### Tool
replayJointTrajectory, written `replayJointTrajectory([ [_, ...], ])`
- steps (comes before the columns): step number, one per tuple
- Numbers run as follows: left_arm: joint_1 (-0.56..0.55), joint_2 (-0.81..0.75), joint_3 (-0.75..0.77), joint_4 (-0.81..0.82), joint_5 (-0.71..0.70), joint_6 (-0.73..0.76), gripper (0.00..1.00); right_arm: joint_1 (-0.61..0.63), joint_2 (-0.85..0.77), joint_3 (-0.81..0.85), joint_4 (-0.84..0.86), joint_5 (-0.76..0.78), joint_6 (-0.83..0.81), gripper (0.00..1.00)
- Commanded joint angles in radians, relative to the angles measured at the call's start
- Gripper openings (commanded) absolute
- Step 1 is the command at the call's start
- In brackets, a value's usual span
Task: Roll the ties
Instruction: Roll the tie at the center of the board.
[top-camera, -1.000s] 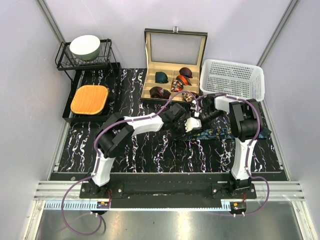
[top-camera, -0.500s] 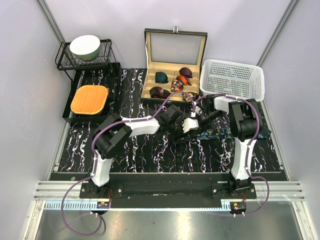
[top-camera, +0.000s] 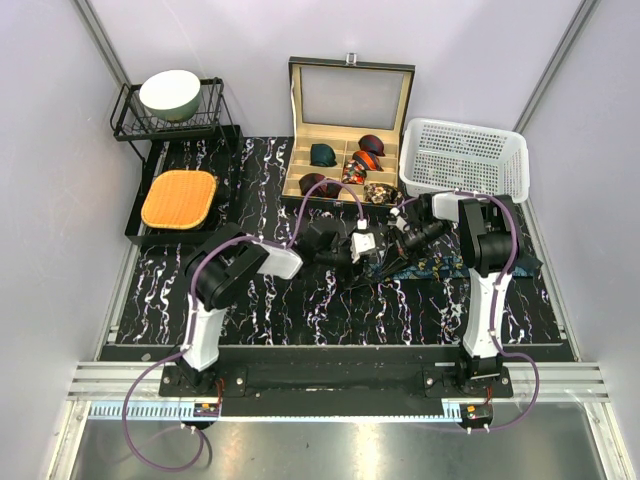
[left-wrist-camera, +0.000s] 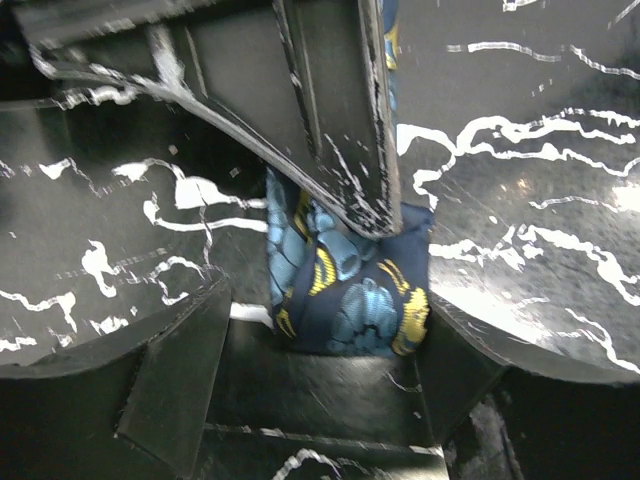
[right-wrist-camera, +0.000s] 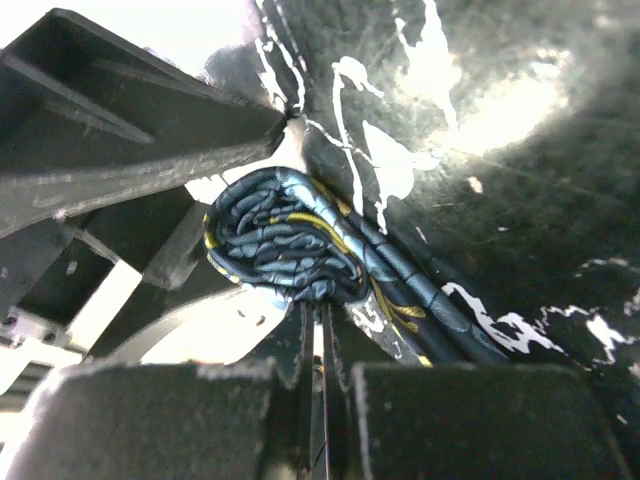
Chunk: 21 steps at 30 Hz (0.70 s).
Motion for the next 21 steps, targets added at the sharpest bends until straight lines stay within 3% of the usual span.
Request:
replayJointTrajectory([
  [1,0.01,0.086,-0.033,0.229,0.119,-0.068,0.78,-0.012,0.072,0.023,0.056,0.167,-0.067,0.0],
  [7,-0.004,0.096,-0.054,0.27,0.116,-0.058,0.77,-0.019,0.095,0.034,0.047,0.15,-0.063,0.0],
  [11,-0.024,0.104,-0.017,0.175,0.07,-0.027,0.59,-0.022,0.095,0.035,0.041,0.141,-0.077,0.0],
  [16,-0.026,0.101,0.001,0.133,0.045,-0.062,0.46,-0.021,0.09,0.037,0.032,0.104,-0.088,0.0],
  [17,-0.026,0.101,0.006,0.11,0.038,-0.075,0.35,-0.019,0.09,0.035,0.03,0.1,-0.087,0.0],
  [19,-0.021,0.103,0.009,0.086,0.038,-0.105,0.24,-0.022,0.082,0.043,0.014,0.075,-0.091,0.0],
  [21,-0.021,0.086,-0.025,0.073,0.026,-0.119,0.09,-0.024,0.044,0.051,0.004,0.06,-0.093,0.1],
])
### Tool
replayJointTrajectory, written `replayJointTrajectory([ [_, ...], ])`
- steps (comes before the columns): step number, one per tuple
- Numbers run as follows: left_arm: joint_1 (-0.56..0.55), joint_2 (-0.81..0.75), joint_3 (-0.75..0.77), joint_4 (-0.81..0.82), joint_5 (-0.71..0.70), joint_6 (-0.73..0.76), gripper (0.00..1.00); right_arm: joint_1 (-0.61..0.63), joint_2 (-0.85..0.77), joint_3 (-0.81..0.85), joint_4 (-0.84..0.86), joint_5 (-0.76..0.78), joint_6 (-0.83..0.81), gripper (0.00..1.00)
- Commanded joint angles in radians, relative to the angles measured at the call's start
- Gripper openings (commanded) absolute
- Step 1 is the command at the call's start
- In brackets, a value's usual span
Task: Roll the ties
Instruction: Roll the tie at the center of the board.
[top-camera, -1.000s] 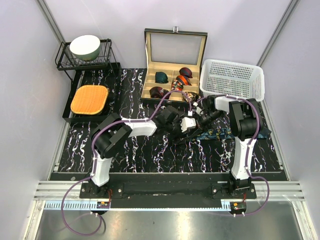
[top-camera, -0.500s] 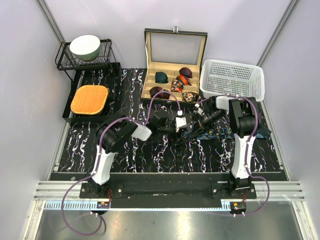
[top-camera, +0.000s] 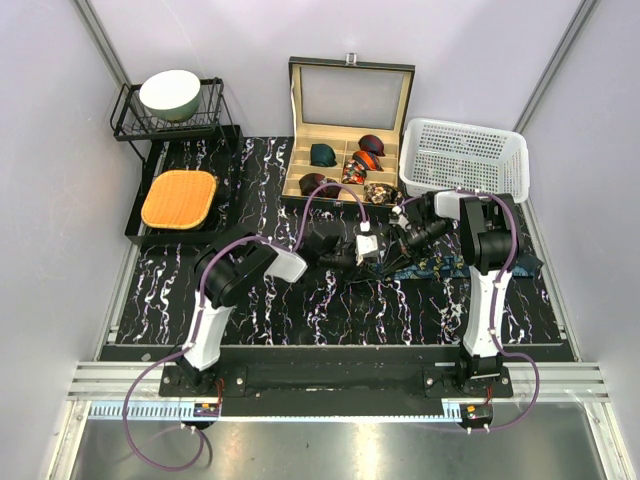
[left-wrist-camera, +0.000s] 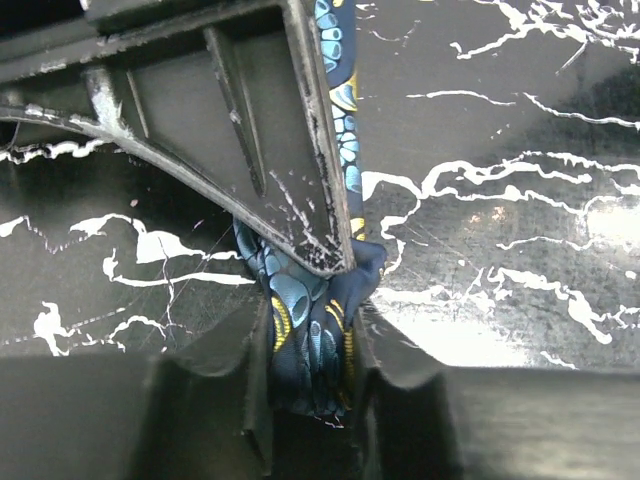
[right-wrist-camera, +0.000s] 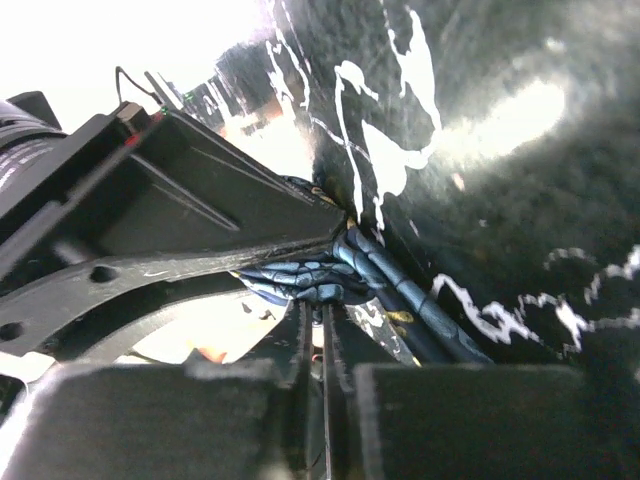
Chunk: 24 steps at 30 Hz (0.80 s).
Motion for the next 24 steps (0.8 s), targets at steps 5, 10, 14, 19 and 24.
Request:
replayJointTrajectory([
  [5,0.007,-0.041,-0.099,-0.178,-0.058,-0.01,0.0,-0.049,-0.094,0.027,0.014,0.076,-0.011,0.28],
  [10,0.012,-0.087,-0.118,-0.252,-0.106,-0.005,0.0,-0.07,-0.106,-0.01,0.078,0.157,0.039,0.3],
  [14,0.012,-0.112,-0.078,-0.316,-0.175,-0.027,0.0,-0.049,-0.051,-0.022,0.097,0.206,0.061,0.28],
  [19,0.01,-0.142,-0.036,-0.407,-0.276,-0.035,0.0,-0.02,0.003,-0.01,0.106,0.274,0.053,0.24],
  [24,-0.016,-0.172,0.002,-0.507,-0.341,0.08,0.01,0.004,0.013,0.039,0.108,0.321,0.067,0.23],
])
